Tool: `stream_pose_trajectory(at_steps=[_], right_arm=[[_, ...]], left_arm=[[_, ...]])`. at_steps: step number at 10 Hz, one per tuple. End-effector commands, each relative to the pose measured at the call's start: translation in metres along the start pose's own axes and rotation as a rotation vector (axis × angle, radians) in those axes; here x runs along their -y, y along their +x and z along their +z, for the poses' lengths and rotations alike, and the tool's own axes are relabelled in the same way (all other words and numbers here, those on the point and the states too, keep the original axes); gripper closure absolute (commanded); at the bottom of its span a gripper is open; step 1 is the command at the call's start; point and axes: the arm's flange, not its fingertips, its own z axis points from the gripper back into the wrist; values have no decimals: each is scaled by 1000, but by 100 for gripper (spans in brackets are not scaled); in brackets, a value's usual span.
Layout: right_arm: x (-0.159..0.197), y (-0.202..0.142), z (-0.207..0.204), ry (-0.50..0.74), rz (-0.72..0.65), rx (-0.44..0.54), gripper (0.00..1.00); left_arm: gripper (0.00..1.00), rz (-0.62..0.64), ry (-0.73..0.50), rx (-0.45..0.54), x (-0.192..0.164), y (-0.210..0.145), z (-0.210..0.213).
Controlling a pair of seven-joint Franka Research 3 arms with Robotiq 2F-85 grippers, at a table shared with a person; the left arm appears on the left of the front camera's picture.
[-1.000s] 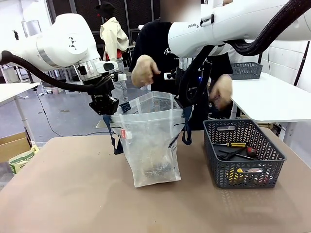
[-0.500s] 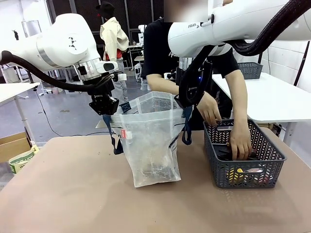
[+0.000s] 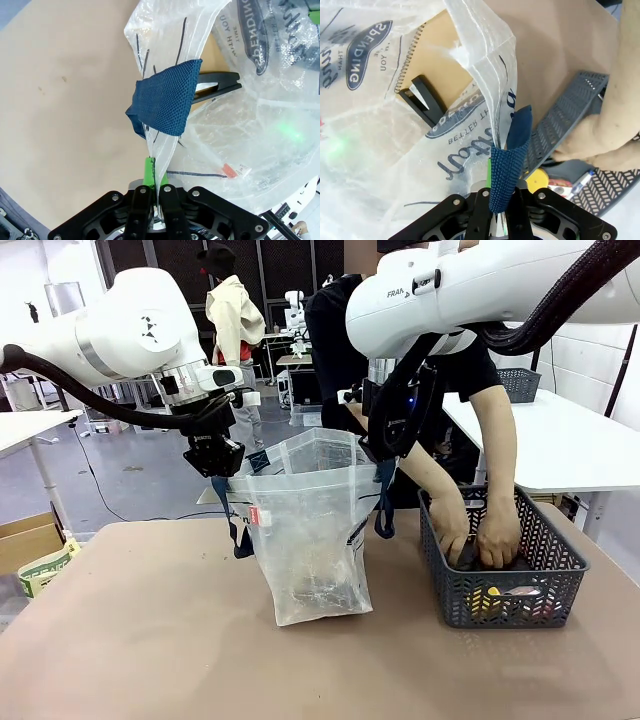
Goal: Transfer purchased items from the store into the shopping bag.
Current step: Move the Reusable shopping bag to the right side of the table.
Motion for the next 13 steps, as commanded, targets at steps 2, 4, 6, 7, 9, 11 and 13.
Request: stream_pose_trajectory(at_steps=[2, 4, 6, 7, 9, 11, 13], right_arm=[[1, 1, 0, 0, -2, 1, 100], [1, 1, 0, 0, -2, 1, 100], [1, 1, 0, 0, -2, 1, 100], [1, 1, 0, 0, -2, 1, 100], [1, 1, 0, 0, -2, 1, 100], [1, 1, 0, 0, -2, 1, 100], [1, 1, 0, 0, -2, 1, 100]], left_arm=[[100, 2, 0, 0, -1, 0, 0], [100, 2, 0, 0, -1, 0, 0], [100, 2, 0, 0, -1, 0, 0], [100, 2, 0, 0, -1, 0, 0], [100, 2, 0, 0, -1, 0, 0], [100, 2, 0, 0, -1, 0, 0], [100, 2, 0, 0, -1, 0, 0]])
